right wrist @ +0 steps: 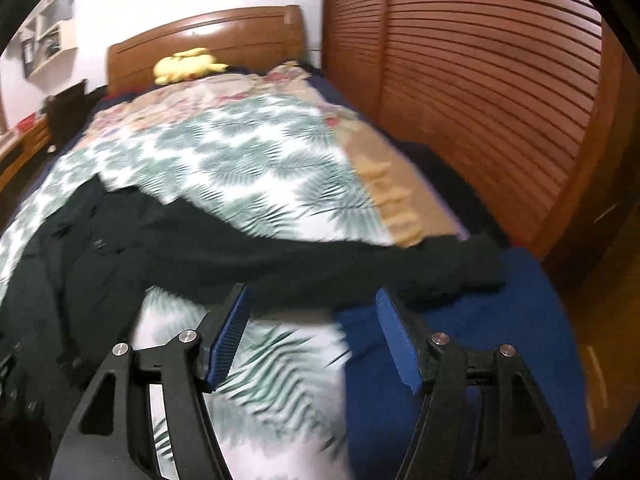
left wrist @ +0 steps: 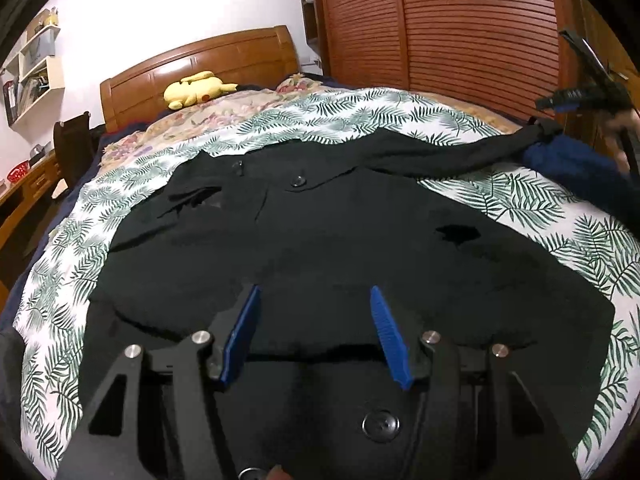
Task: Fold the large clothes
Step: 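Move the right tool to the other sleeve cuff and grasp it, then lift the gripped sleeve with the right tool and fold it across the coat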
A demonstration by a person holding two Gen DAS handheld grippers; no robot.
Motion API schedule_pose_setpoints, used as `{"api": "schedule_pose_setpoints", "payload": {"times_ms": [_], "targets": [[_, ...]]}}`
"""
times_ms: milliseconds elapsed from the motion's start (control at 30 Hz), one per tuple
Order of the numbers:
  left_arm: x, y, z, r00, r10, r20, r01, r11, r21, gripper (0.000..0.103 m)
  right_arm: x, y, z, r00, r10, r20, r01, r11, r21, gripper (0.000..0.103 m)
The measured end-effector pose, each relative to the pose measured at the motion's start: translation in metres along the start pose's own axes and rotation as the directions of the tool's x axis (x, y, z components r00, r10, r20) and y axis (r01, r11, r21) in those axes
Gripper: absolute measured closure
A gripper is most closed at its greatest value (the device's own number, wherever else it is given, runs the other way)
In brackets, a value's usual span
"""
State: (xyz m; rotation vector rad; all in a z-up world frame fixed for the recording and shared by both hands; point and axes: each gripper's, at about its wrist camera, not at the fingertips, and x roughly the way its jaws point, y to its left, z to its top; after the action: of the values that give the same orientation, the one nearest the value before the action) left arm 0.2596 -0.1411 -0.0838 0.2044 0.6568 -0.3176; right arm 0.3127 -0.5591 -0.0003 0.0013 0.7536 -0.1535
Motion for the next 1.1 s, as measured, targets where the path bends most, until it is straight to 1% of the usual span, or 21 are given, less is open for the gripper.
{"api": "schedule_pose_setpoints", "payload": {"times_ms": [133,300,367,433,533,600,733,867,900,933,1000,1033,1100], "targets": [[0.005,-0.004,0.0,1.0,-0.009,-0.011,0.009,1.0,0.009,0.047,0.018,-0.027,0.015,0.998,-0.058,-0.017,0.058,0.998,0.03,0.036],[0.004,-0.009,0.001,1.0,-0.021,-0.014,0.021,1.0,0.021,0.047,0.042,-0.055,0.016,0.991,-0.118,-0.062,0.122,0.991,0.062,0.036],[0.005,-0.008,0.001,1.0,-0.026,-0.018,0.026,0.999,0.021,0.047,0.05,-0.062,0.014,0.985,-0.149,-0.082,0.154,0.986,0.064,0.036],[0.005,-0.007,0.0,0.999,-0.029,-0.023,0.03,0.999,0.02,0.047,0.06,-0.072,0.013,0.975,-0.199,-0.098,0.206,0.976,0.074,0.036],[0.007,-0.008,-0.001,0.999,-0.031,-0.031,0.032,0.999,0.02,0.047,0.065,-0.081,0.009,0.967,-0.225,-0.116,0.235,0.968,0.088,0.036],[0.008,-0.008,-0.001,0.999,-0.03,-0.035,0.031,0.999,0.022,0.047,0.069,-0.086,0.005,0.956,-0.258,-0.137,0.27,0.96,0.078,0.036],[0.007,-0.008,-0.002,0.999,-0.029,-0.035,0.03,0.999,0.024,0.047,0.075,-0.088,0.002,0.953,-0.255,-0.163,0.269,0.96,0.073,0.036],[0.007,-0.008,-0.002,0.999,-0.028,-0.034,0.029,0.999,0.024,0.047,0.08,-0.076,-0.003,0.953,-0.249,-0.175,0.256,0.967,0.017,0.036],[0.007,-0.008,-0.002,0.999,-0.028,-0.035,0.029,0.999,0.025,0.047,0.081,-0.071,-0.004,0.953,-0.242,-0.181,0.245,0.97,-0.005,0.044],[0.007,-0.008,-0.002,0.999,-0.027,-0.034,0.028,0.999,0.026,0.047,0.083,-0.069,-0.005,0.953,-0.239,-0.187,0.24,0.971,-0.016,0.056],[0.006,-0.008,-0.002,0.999,-0.026,-0.034,0.027,0.999,0.028,0.047,0.082,-0.06,-0.007,0.953,-0.229,-0.197,0.223,0.974,-0.049,0.067],[0.005,-0.007,-0.002,0.999,-0.027,-0.034,0.028,0.999,0.027,0.047,0.08,-0.056,-0.008,0.956,-0.223,-0.192,0.215,0.975,-0.061,0.081],[0.004,-0.007,-0.002,0.999,-0.032,-0.028,0.033,0.999,0.026,0.047,0.069,-0.045,-0.009,0.961,-0.22,-0.166,0.207,0.974,-0.093,0.089]]}}
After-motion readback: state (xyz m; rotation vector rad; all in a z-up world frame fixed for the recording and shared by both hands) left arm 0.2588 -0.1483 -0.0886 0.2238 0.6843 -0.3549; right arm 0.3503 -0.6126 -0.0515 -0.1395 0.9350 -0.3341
